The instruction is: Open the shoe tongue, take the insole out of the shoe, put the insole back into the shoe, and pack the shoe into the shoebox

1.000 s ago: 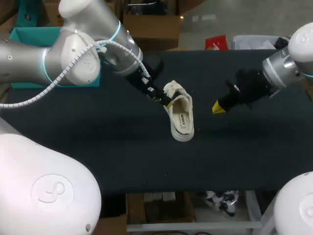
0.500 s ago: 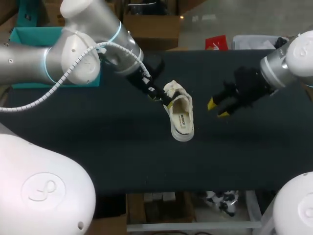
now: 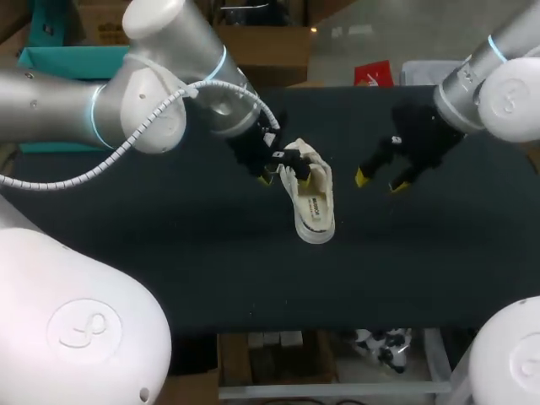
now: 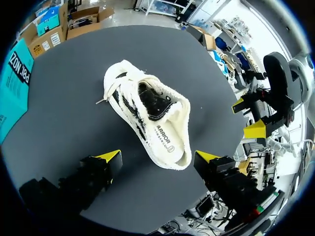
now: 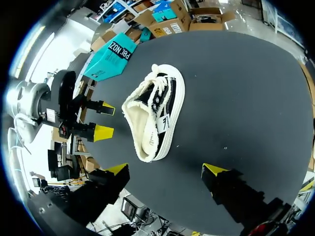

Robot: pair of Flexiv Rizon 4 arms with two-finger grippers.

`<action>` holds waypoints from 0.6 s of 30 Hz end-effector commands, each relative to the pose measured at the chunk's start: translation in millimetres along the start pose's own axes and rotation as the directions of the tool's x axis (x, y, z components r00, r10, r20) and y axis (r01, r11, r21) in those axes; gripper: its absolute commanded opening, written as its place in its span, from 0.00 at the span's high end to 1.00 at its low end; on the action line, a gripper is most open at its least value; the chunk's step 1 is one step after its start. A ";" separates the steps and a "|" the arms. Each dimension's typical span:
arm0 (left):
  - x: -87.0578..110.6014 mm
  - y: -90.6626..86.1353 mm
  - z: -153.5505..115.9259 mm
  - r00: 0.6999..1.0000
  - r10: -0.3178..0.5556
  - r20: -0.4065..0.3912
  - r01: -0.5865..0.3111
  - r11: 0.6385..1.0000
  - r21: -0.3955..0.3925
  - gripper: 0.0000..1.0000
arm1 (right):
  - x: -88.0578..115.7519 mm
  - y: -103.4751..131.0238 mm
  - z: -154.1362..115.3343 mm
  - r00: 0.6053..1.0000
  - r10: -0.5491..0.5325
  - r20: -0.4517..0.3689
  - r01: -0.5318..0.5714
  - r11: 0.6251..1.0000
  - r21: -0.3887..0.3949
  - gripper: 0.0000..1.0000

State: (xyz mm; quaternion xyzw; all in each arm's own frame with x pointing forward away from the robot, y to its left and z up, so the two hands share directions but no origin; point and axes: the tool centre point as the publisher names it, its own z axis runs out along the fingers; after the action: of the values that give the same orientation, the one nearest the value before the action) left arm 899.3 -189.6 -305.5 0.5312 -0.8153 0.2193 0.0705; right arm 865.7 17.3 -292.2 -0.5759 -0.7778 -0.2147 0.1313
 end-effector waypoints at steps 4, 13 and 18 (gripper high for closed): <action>5.7 -6.4 9.2 0.988 -0.096 0.119 0.094 0.995 0.026 0.00 | -15.7 6.8 -20.3 0.996 -0.083 0.016 0.080 0.989 0.126 0.00; 5.7 -11.9 27.2 0.972 -0.173 0.158 0.174 0.985 0.003 0.00 | -36.8 8.7 -16.4 0.949 -0.316 0.017 0.288 0.884 0.367 0.00; 2.9 -12.4 33.5 0.964 -0.212 0.162 0.215 0.977 -0.001 0.00 | -43.3 1.6 -16.5 0.901 -0.433 0.007 0.390 0.818 0.424 0.00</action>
State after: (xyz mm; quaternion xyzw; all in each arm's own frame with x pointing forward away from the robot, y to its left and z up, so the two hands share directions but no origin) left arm 908.8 -205.3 -326.1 0.6265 -0.7598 0.1688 0.0402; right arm 875.3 -27.7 -298.3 -0.3971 -0.9013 -0.1123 0.1317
